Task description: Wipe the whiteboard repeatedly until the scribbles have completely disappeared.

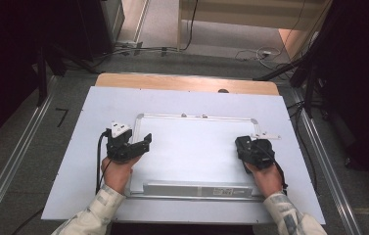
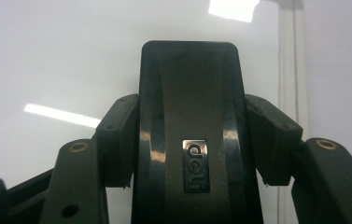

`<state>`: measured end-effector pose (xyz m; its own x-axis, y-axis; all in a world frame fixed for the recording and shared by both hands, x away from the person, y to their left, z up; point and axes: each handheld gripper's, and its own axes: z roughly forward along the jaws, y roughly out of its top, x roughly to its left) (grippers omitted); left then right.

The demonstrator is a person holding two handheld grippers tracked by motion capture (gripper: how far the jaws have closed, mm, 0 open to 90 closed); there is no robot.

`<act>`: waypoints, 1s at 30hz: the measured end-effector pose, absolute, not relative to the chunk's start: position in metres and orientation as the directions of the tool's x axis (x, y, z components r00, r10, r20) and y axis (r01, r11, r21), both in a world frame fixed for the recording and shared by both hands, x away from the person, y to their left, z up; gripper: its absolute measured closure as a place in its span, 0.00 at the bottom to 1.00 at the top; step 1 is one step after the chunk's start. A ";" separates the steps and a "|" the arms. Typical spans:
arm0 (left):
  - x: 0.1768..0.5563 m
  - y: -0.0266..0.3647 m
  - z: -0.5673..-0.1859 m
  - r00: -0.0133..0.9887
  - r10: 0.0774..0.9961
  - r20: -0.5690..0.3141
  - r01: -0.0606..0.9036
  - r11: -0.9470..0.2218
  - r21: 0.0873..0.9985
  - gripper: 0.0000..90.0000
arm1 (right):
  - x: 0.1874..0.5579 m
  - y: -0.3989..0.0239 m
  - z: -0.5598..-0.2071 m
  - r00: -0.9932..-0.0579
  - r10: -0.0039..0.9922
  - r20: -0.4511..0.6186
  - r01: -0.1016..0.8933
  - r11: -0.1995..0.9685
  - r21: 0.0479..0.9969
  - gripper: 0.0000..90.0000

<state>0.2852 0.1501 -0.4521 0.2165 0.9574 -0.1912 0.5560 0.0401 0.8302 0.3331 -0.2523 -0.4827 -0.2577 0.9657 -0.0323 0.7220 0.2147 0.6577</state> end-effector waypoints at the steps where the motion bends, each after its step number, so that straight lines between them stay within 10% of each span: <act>1: 0.285 0.150 -0.452 0.217 0.957 -0.190 0.557 0.038 0.829 0.31 | 0.326 -0.253 -0.483 -0.270 0.962 -0.032 0.720 0.224 0.657 0.44; 30: 0.285 0.150 -0.453 0.219 0.957 -0.190 0.559 0.036 0.828 0.31 | 0.310 -0.256 -0.484 -0.275 0.961 -0.035 0.720 0.231 0.654 0.43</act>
